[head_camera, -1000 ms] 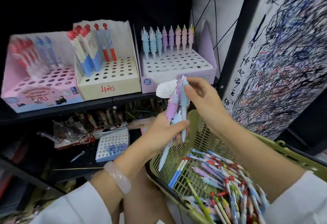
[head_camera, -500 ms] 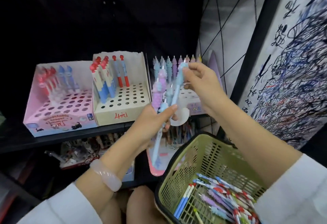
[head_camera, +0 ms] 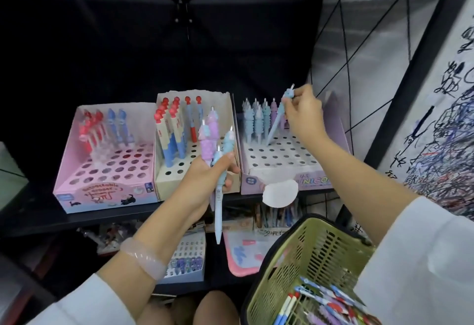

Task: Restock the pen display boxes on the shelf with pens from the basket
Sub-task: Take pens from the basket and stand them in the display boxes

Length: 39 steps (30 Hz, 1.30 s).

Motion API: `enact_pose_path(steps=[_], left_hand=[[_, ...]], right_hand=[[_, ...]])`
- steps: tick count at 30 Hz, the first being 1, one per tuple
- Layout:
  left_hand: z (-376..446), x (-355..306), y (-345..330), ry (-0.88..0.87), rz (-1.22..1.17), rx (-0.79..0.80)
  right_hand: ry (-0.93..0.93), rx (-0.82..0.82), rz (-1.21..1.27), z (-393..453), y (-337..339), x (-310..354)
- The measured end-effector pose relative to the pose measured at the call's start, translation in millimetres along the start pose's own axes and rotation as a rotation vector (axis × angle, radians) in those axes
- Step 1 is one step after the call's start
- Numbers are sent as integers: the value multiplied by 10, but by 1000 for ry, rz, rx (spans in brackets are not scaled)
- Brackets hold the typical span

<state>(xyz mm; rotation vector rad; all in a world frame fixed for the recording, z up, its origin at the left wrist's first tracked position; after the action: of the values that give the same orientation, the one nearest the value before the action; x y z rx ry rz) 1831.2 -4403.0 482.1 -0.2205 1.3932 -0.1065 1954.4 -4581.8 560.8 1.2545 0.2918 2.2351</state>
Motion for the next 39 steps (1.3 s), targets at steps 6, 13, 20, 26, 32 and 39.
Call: enact_pose_path(steps=[6, 13, 20, 26, 32, 39], left_hand=[[12, 25, 61, 7, -4, -6], [8, 16, 73, -26, 3, -5], [-8, 13, 182, -36, 34, -22], [8, 22, 152, -43, 31, -16], [-4, 19, 54, -53, 17, 5], [-33, 24, 155, 23, 2, -84]], right_hand=[[33, 64, -207, 70, -180, -135], [40, 205, -351, 160, -363, -165], [9, 156, -284, -153, -397, -132], [49, 319, 205, -655, -433, 466], [-192, 592, 401, -957, -570, 502], [-231, 136, 550, -353, -117, 400]])
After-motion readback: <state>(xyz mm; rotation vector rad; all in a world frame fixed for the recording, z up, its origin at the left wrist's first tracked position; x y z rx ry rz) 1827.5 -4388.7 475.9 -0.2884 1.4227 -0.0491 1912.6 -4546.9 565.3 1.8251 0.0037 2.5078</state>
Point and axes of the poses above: each hand's wrist, its own z-axis towards the middle knuckle, its own y-axis out of the back of the hand, x = y × z, the point moved 6 cm from there along z, towards the middle knuckle, and after that the axes turned 4 degrees about -y, right-handed, at the moved point
